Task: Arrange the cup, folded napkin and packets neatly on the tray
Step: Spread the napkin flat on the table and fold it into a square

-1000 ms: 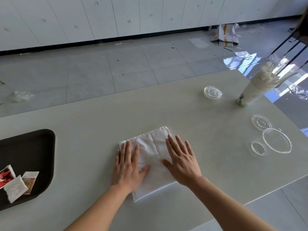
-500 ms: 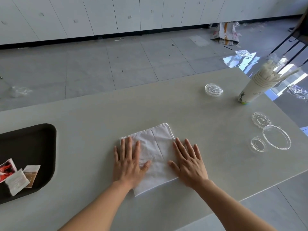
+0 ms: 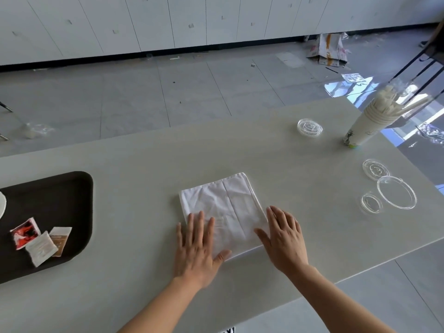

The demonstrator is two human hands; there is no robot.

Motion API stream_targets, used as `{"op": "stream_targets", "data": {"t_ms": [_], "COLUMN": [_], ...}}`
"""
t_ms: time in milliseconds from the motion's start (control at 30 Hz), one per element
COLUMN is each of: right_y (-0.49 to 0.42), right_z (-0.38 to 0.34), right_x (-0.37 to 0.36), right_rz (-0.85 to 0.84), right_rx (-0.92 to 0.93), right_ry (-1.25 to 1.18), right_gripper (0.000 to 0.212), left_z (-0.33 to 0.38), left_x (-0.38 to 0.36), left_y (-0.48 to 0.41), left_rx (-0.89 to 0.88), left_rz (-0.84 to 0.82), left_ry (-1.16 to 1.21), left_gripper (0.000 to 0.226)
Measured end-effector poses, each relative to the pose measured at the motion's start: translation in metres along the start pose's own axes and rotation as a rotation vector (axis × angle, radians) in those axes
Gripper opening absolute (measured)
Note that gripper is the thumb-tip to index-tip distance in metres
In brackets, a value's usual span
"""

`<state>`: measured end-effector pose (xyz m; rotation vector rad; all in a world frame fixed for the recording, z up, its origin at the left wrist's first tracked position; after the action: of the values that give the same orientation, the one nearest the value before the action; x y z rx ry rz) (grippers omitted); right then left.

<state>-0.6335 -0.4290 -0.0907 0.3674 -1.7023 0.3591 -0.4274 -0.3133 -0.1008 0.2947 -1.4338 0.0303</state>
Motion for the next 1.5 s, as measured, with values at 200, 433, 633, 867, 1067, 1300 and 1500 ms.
{"op": "stream_targets", "data": {"t_ms": [200,433,633,867,1067,1300,1500], "right_y": [0.006,0.001,-0.003,0.001,0.009,0.026,0.046], "right_z": [0.001,-0.006,-0.008,-0.015,-0.013,-0.014,-0.009], "right_x": [0.014,0.021,0.025,0.026,0.027,0.037,0.043], "right_rz": [0.032,-0.153,-0.233,-0.197,-0.177,-0.273,-0.441], "right_rx": [-0.128,-0.351,-0.423,-0.413,-0.429,-0.34,-0.431], "right_ry": [-0.079,-0.178,-0.241,-0.221,-0.343,-0.814,-1.101], "right_gripper": [0.022,0.026,0.028,0.015,0.018,0.018,0.04], "left_z": [0.001,0.002,0.001,0.0,-0.01,-0.038,-0.059], "left_x": [0.016,0.025,0.03,0.033,0.034,0.029,0.041], "left_y": [0.02,0.029,0.028,0.033,0.04,0.049,0.085], "left_rx": [0.203,0.461,0.629,0.701,0.696,0.768,0.754], "left_rz": [0.169,0.03,0.098,0.182,0.267,0.242,0.206], "left_ry": [0.187,0.304,0.577,0.723,0.955,1.337,1.428], "left_gripper": [0.08,0.064,0.025,0.009,0.029,0.022,0.029]}}
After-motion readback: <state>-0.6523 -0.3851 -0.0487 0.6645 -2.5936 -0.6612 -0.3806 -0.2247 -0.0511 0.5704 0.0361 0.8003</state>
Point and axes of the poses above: each hand's wrist, its own y-axis away from the middle knuckle, its own x-axis out of the back of the hand, z = x × y, the point moved 2 cm from there along -y, towards the middle knuckle, and after that the axes turned 2 degrees about -x, right-handed, at the moved point
